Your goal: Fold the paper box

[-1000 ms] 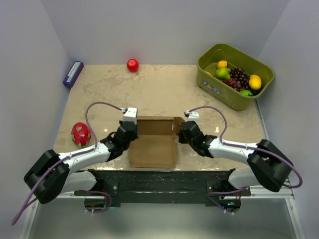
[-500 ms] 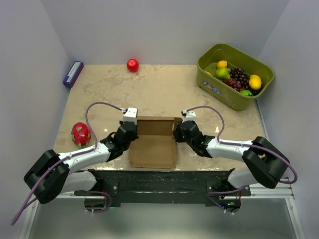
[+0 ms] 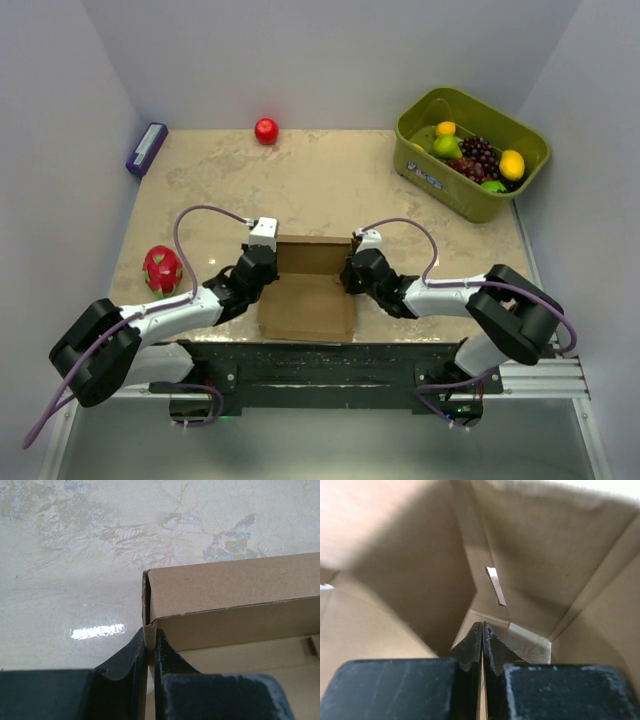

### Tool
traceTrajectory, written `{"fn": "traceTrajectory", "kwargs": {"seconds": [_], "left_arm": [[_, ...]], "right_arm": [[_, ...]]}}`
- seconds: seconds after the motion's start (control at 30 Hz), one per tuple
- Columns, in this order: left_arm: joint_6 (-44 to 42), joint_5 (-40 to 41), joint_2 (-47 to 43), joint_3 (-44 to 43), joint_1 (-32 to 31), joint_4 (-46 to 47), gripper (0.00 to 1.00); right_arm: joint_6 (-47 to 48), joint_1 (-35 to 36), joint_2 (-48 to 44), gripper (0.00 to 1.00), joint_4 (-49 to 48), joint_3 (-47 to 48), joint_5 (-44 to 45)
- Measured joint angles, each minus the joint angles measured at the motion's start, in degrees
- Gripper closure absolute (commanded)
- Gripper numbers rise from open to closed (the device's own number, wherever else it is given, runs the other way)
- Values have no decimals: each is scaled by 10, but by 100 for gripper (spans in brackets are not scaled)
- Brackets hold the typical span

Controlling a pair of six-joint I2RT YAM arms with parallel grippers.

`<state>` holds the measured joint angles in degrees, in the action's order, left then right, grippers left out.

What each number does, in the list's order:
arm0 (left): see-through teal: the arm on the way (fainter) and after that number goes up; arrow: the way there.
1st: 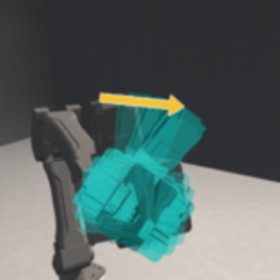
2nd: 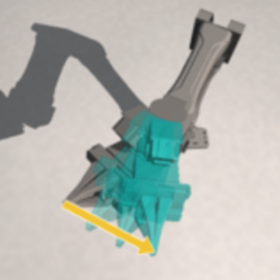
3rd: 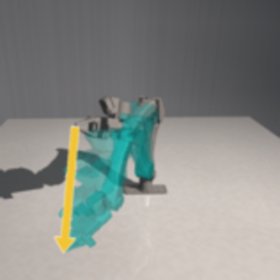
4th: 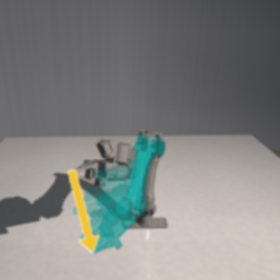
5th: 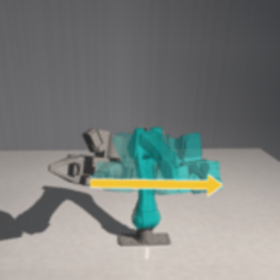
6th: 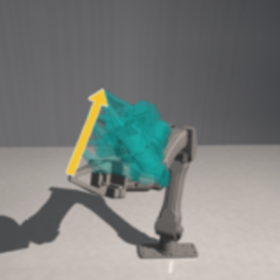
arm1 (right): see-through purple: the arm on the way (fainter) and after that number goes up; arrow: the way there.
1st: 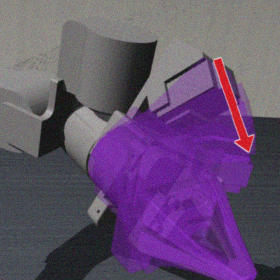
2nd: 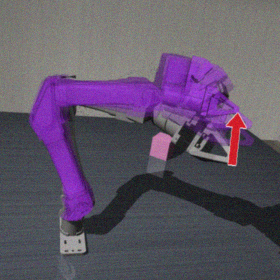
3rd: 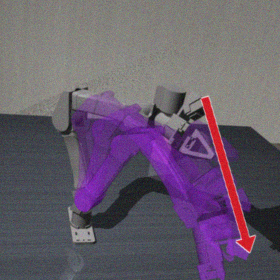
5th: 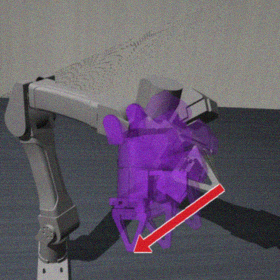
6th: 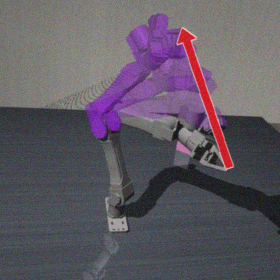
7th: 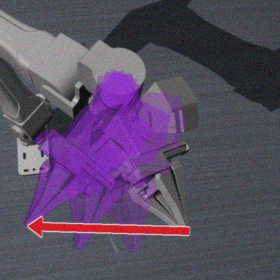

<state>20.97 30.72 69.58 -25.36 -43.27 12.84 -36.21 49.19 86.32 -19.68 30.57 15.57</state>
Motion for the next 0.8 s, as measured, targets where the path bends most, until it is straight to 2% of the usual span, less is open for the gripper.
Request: {"fn": "traceTrajectory", "kwargs": {"seconds": [0.33,0.43,0.47,0.57,0.67,0.73,0.8], "left_arm": [[5,2,0,0,0,0,100],[5,6,0,0,0,0,100],[5,7,0,0,0,0,100],[5,8,0,0,-1,-1,100],[5,11,0,0,-3,-2,100],[5,13,0,0,-3,-2,100],[6,13,1,0,-3,-2,100]], "right_arm": [[-47,24,30,100,8,12,67],[-57,29,33,90,6,14,79],[-59,29,32,82,8,14,81],[-62,29,17,69,29,16,79],[-56,29,-26,63,81,16,73],[-49,33,-58,63,108,18,72],[-43,42,-83,67,139,28,70]]}}
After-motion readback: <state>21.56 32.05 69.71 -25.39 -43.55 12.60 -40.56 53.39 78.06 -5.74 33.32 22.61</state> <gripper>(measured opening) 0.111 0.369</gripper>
